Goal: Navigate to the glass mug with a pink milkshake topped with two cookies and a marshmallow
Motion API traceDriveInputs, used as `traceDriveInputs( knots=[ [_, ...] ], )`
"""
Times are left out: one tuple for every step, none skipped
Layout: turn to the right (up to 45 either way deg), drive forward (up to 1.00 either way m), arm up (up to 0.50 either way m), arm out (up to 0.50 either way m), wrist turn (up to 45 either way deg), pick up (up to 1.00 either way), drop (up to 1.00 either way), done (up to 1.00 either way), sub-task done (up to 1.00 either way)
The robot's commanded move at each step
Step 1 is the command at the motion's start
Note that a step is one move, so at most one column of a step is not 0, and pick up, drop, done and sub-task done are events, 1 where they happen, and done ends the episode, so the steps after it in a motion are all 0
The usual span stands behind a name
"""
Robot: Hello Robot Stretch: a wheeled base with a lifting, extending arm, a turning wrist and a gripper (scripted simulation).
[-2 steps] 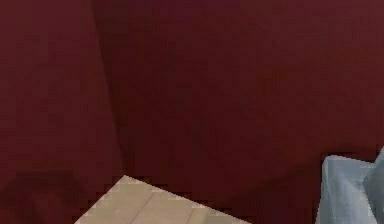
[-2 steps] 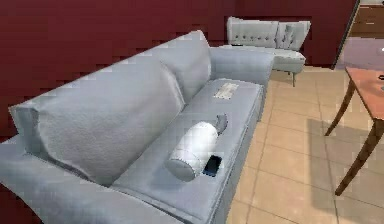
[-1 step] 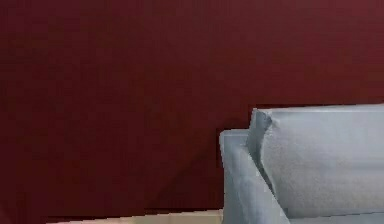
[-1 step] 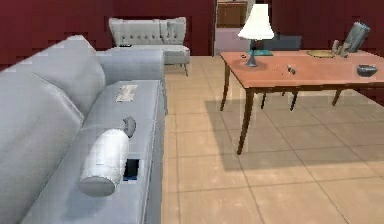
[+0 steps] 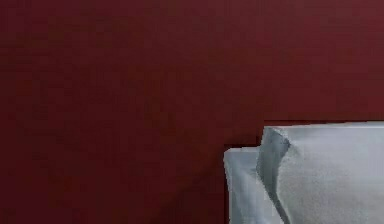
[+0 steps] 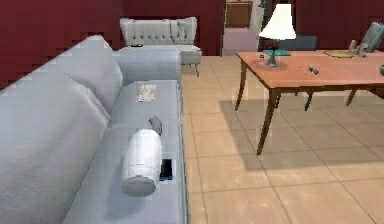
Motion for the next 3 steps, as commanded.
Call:
traceDriveInputs(
  knots=[
    [45.0, 0.00, 0.00, 0.00, 0.0, 0.00, 0.00, 0.00, 0.00],
    [45.0, 0.00, 0.00, 0.00, 0.0, 0.00, 0.00, 0.00, 0.00],
    [45.0, 0.00, 0.00, 0.00, 0.0, 0.00, 0.00, 0.00, 0.00]
  ],
)
